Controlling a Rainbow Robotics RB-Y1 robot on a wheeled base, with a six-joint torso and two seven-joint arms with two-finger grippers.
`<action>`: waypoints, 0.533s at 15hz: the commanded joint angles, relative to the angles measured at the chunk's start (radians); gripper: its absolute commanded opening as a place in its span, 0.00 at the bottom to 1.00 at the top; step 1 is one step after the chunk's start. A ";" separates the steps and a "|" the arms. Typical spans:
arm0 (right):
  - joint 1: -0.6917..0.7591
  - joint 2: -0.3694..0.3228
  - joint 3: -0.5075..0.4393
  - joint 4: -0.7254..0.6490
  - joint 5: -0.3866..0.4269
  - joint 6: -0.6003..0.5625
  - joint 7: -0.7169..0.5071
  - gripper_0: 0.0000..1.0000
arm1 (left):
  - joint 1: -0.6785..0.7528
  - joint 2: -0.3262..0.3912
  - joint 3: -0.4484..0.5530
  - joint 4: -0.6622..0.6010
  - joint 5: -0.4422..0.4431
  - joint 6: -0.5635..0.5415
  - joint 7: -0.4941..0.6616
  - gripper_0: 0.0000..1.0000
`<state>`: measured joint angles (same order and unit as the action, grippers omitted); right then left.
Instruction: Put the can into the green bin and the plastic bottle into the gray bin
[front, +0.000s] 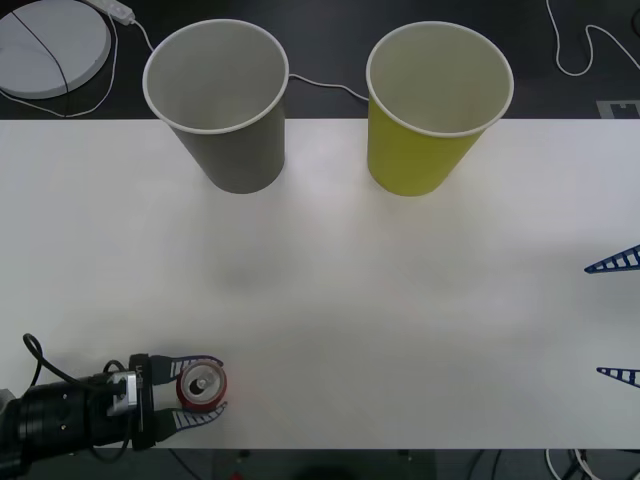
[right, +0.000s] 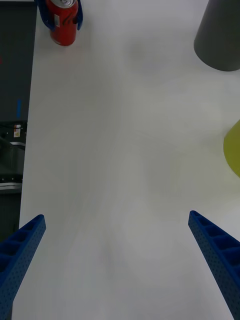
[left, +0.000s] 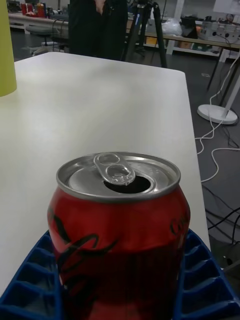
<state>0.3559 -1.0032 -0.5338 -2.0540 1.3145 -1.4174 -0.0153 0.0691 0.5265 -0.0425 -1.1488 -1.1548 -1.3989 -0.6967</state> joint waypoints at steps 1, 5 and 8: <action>0.000 0.000 0.000 0.000 0.000 0.000 0.000 1.00 | 0.001 0.001 0.001 0.000 0.000 -0.002 0.000 0.00; 0.000 0.000 0.000 0.000 0.000 0.000 0.000 1.00 | 0.000 0.001 0.013 -0.005 0.000 -0.002 0.005 0.00; 0.000 0.000 0.000 0.000 0.000 0.000 0.000 1.00 | 0.001 0.010 0.039 -0.051 -0.022 -0.002 0.075 0.00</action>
<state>0.3559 -1.0032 -0.5338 -2.0540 1.3145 -1.4174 -0.0153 0.0705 0.5326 -0.0116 -1.1805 -1.1644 -1.4000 -0.6550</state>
